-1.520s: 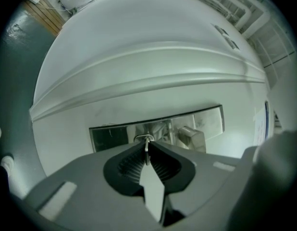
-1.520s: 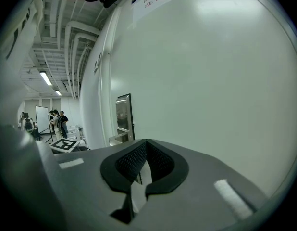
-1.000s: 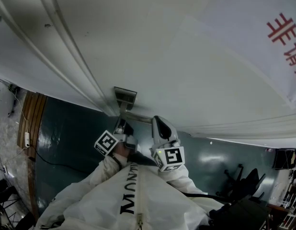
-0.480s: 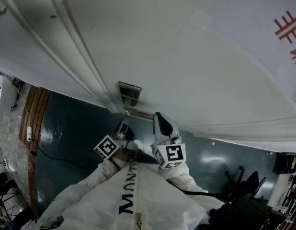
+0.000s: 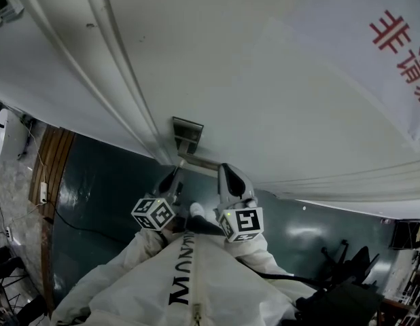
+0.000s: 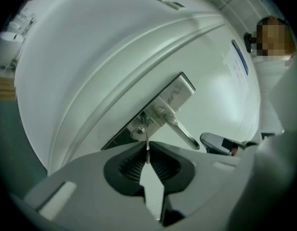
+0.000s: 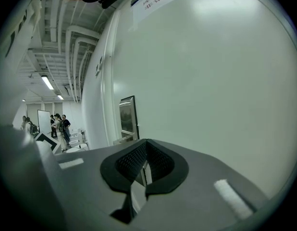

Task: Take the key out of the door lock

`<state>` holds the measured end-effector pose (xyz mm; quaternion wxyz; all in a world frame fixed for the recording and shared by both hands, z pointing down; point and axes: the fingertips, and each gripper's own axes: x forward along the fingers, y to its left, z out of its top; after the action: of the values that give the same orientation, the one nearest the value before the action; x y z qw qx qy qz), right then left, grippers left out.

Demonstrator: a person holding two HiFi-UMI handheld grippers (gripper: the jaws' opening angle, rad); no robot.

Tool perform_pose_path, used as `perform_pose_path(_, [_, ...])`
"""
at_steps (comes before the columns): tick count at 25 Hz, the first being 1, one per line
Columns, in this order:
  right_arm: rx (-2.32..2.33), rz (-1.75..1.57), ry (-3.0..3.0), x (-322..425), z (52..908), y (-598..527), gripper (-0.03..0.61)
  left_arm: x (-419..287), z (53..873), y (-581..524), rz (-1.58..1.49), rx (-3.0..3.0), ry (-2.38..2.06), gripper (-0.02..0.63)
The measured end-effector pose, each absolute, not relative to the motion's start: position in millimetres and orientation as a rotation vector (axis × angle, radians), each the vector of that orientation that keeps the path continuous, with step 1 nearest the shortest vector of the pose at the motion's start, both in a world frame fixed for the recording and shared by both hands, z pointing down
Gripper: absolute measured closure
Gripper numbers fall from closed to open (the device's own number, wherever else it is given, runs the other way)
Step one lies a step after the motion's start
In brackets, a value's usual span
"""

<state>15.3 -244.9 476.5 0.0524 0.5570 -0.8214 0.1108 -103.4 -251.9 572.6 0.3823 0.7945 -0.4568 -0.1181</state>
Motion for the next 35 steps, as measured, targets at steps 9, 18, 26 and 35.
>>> perform_pose_path(9, [1.759, 0.347, -2.476, 21.7, 475.7, -241.3, 0.578, -124.1, 557.7, -252.1, 0.171, 2.428, -1.399, 0.592])
perform_pose_path(18, [1.864, 0.337, -2.419, 21.4, 473.6, -228.3, 0.578, -131.4, 534.6, -246.0, 0.541, 2.746, -1.484, 0.592])
perform_pose_path(26, [1.952, 0.345, -2.349, 18.4, 477.8, -202.8, 0.578, -138.6, 520.6, -234.0, 0.49, 2.821, -1.411, 0.592])
perform_pose_path(35, [1.935, 0.317, -2.414, 33.8, 475.3, -154.1, 0.578, -137.2, 514.6, -186.9, 0.489, 2.789, -1.479, 0.592])
